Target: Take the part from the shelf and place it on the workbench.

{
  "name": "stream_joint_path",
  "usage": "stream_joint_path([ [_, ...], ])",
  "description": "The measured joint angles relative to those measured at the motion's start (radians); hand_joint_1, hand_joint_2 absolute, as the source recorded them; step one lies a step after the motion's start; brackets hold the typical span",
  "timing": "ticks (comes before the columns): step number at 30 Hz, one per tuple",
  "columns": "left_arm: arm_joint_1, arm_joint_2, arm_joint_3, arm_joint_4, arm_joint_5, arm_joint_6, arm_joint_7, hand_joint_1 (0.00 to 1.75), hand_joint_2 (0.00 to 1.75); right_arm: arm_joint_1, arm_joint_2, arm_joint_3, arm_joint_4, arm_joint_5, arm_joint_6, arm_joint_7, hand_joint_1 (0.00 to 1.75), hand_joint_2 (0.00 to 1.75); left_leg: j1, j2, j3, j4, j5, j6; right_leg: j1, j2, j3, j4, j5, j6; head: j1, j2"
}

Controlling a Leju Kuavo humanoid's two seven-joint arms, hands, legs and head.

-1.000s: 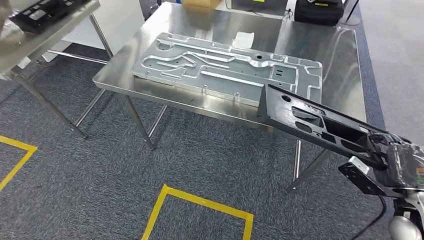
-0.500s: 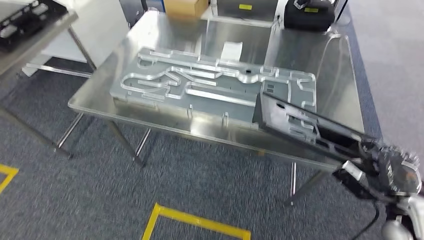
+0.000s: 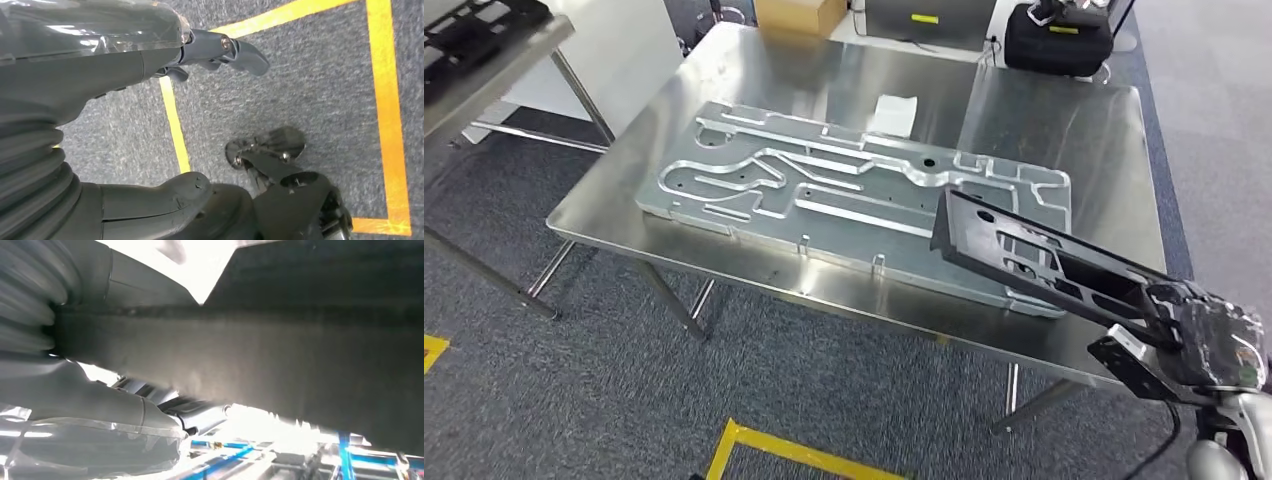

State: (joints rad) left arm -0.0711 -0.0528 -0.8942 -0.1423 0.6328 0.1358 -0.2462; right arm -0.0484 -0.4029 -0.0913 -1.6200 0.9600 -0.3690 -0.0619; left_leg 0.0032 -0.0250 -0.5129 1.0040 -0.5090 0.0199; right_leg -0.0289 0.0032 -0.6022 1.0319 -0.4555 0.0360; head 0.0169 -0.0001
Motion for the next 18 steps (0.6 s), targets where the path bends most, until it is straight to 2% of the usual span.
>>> stream_joint_path([
  [1,0.0,0.0,-0.001,0.0,0.001,0.0,0.0,0.0,1.75,0.001,0.0,0.0,0.0,0.0,0.0,0.0,1.75,1.75,0.0,0.0,-0.002,-0.001,0.0,-0.001,-0.001,0.002,0.004,-0.008,-0.009,-0.007,-0.002,0.0],
  [8,-0.006,0.001,-0.002,0.0,0.004,0.0,0.001,0.0,1.75,0.002,0.006,0.0,0.005,0.001,-0.001,-0.002,1.75,1.75,-0.002,0.004,0.017,-0.012,-0.002,-0.001,0.0,0.007,0.017,-0.013,-0.02,-0.02,-0.015,0.0],
  [18,-0.006,0.001,-0.004,0.0,0.004,0.005,0.001,0.0,1.75,-0.005,0.017,0.006,0.02,0.06,-0.005,0.006,1.75,1.75,-0.001,0.006,0.027,-0.017,-0.007,-0.007,0.004,0.006,0.034,-0.013,-0.021,-0.021,-0.014,0.0],
])
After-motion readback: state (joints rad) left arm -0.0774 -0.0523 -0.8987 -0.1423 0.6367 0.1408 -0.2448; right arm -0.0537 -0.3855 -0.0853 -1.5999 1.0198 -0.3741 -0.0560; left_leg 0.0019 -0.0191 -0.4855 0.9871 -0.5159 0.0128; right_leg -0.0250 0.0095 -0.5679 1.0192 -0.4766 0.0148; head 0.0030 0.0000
